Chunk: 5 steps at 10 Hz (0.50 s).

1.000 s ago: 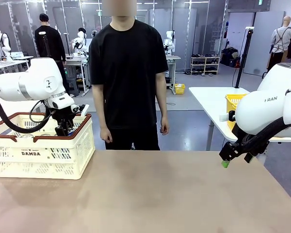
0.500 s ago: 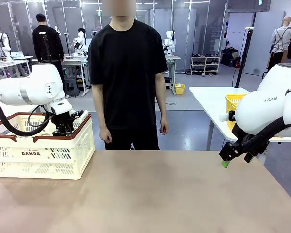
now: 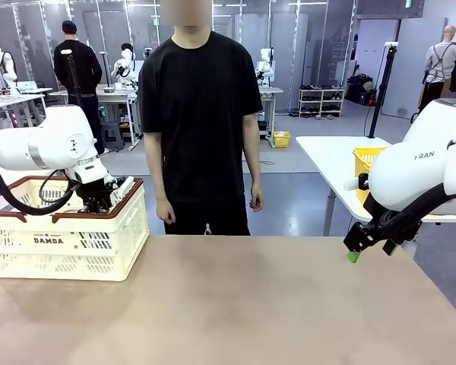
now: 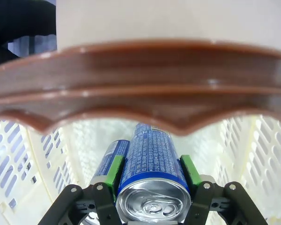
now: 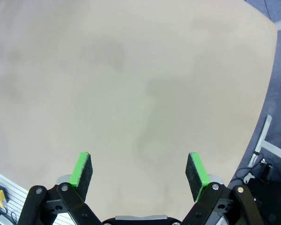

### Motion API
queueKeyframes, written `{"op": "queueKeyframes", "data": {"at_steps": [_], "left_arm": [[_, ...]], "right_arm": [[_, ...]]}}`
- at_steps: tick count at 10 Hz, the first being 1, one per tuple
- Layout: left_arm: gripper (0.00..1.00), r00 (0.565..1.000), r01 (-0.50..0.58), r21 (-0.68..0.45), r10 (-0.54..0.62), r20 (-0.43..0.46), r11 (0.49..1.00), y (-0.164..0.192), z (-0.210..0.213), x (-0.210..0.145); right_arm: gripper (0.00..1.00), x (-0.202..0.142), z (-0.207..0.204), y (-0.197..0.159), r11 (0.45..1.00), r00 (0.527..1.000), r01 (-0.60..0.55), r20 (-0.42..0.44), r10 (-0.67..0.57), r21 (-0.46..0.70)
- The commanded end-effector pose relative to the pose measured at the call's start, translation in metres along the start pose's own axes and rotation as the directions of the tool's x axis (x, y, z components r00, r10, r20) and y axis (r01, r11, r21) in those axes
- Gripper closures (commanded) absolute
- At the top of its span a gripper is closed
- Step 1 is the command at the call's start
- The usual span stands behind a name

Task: Place the drinks into the Shopping basket.
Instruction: Pick up one drink and place it into the Shopping basket.

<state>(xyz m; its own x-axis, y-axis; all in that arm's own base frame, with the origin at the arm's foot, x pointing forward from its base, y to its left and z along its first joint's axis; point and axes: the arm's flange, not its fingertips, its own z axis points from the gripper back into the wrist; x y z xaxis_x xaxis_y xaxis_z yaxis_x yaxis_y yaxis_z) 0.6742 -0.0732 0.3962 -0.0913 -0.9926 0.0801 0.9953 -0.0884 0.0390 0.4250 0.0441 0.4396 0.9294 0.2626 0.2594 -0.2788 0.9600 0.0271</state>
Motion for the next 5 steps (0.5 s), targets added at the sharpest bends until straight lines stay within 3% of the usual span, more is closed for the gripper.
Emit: {"op": "queueKeyframes", "data": {"at_steps": [1,5], "left_arm": [[0.41,0.999,0.039,0.02,-0.039,-0.003,0.999,-0.0014,0.0002,-0.0039],[0.41,0.998,0.067,0.014,-0.067,0.001,0.998,-0.0058,-0.0076,-0.0111]], "right_arm": [[0.0,-0.0004,-0.0001,-0.0013,1.0,1.0,-0.014,0.003,0.014,0.009],[0.0,-0.0004,-0.0001,-0.0013,1.0,1.0,-0.014,0.003,0.014,0.009]]}}
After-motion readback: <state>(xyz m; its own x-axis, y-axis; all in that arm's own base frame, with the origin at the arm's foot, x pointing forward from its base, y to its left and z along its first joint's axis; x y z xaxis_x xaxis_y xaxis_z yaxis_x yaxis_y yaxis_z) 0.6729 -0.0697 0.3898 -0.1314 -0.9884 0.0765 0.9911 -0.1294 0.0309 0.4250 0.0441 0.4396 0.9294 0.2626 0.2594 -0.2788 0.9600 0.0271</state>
